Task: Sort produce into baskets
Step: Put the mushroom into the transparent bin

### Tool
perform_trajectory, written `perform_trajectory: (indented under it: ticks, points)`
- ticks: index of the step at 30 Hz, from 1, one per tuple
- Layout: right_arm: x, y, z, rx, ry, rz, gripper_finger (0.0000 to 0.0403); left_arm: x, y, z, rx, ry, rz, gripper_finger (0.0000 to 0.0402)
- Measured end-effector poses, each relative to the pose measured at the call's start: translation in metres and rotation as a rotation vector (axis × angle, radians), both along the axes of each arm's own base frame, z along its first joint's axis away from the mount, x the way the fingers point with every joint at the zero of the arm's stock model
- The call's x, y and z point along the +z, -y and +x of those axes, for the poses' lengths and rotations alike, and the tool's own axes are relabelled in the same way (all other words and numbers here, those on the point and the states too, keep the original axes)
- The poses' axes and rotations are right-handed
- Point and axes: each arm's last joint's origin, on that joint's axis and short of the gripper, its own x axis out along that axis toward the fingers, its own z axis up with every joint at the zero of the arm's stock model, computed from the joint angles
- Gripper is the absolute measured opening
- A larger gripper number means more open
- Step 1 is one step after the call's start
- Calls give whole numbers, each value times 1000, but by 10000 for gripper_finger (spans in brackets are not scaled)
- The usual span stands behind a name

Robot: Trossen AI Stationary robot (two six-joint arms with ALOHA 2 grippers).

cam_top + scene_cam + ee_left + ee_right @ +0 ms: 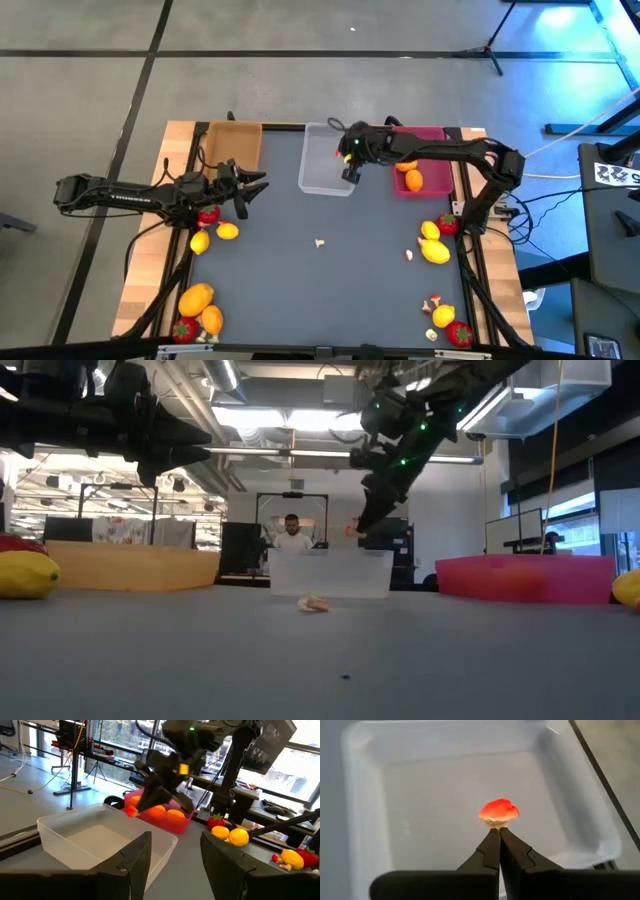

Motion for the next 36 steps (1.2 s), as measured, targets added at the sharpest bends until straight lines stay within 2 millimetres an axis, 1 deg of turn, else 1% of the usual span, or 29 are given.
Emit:
perform_trajectory:
  ticks: [3,10,13,17,20,26,30,33,36]
  points:
    - [0,15,-7,-54,14,18,5,0,0,0,0,-1,1,166]
    - [-1,39,-17,-123,33,15,5,0,0,0,0,-1,1,166]
    - [-3,44,-17,-140,43,16,5,0,0,0,0,-1,1,166]
    - [-6,44,-15,-133,44,27,12,0,0,0,0,-1,1,166]
    - [-6,43,-15,-132,50,37,39,0,0,0,0,-1,1,166]
    - [-6,43,-15,-134,56,52,121,0,0,0,0,-1,1,166]
    - [-6,29,-7,-51,89,135,157,0,0,0,0,-1,1,166]
    - [-6,10,2,60,112,201,171,0,0,0,0,-1,1,166]
    - [-6,-14,13,154,115,229,177,0,0,0,0,-1,1,166]
